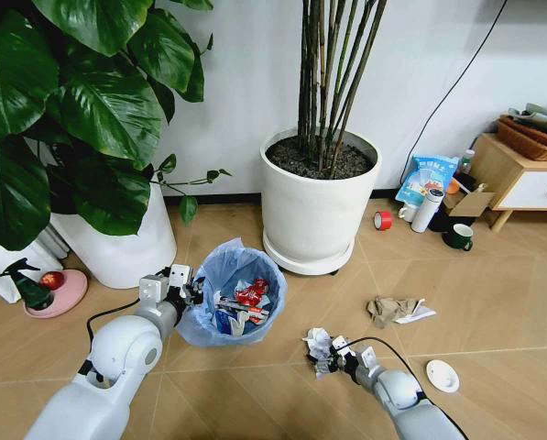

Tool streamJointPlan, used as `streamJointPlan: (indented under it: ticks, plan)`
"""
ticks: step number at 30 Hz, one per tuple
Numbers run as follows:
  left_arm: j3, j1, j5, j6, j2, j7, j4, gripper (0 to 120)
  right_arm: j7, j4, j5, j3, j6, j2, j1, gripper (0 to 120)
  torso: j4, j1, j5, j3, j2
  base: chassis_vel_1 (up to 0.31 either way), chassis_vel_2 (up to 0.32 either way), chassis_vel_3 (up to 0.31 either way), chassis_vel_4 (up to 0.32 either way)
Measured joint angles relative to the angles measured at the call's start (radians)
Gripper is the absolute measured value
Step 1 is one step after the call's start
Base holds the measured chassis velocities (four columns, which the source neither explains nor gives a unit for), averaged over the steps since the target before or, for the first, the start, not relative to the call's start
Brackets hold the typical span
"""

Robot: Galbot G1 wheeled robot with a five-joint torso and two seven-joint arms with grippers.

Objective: Pick up the trash bin and place the garbage on the floor into it.

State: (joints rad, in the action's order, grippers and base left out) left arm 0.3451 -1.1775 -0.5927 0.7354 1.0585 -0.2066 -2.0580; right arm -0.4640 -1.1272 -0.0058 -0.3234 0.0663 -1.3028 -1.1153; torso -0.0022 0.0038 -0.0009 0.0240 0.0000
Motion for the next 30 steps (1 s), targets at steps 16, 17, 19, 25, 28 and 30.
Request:
streamJointPlan:
  ticks: [16, 17, 19, 25, 28, 30]
  plan:
    - [-0.003, 0.002, 0.001, 0.0, 0.002, -0.001, 0.004, 0, 0.045, 0.044, -0.005, -0.012, -0.013, -0.018, 0.012, 22, 0.0, 0.0, 0.0001, 0.0, 0.0, 0.0, 0.0, 0.0, 0.0]
    - [-0.003, 0.002, 0.001, 0.0, 0.002, -0.001, 0.004, 0, 0.045, 0.044, -0.005, -0.012, -0.013, -0.018, 0.012, 22, 0.0, 0.0, 0.0001, 0.0, 0.0, 0.0, 0.0, 0.0, 0.0]
    - [-0.003, 0.002, 0.001, 0.0, 0.002, -0.002, 0.004, 0, 0.054, 0.041, 0.006, -0.014, -0.013, -0.018, 0.008, 12, 0.0001, 0.0, 0.0004, 0.0, 0.0, 0.0, 0.0, 0.0, 0.0]
    - [-0.003, 0.001, 0.001, 0.0, 0.0, -0.004, 0.004, 0, 0.087, -0.01, 0.091, -0.022, 0.018, -0.015, -0.009, 0, -0.0002, 0.0, 0.0003, 0.0, 0.0, 0.0, 0.0, 0.0, 0.0]
    - [-0.003, 0.001, 0.0, 0.0, 0.0, -0.004, 0.005, 0, 0.152, -0.149, 0.215, -0.039, 0.06, -0.011, -0.03, 0, -0.0001, 0.0, 0.0, 0.0, 0.0, 0.0, 0.0, 0.0, 0.0]
    - [-0.003, 0.001, 0.0, 0.0, 0.001, -0.005, 0.005, 0, 0.159, -0.172, 0.224, -0.046, 0.06, -0.011, -0.03, 0, -0.0001, 0.0, 0.0001, 0.0, 0.0, 0.0, 0.0, 0.0, 0.0]
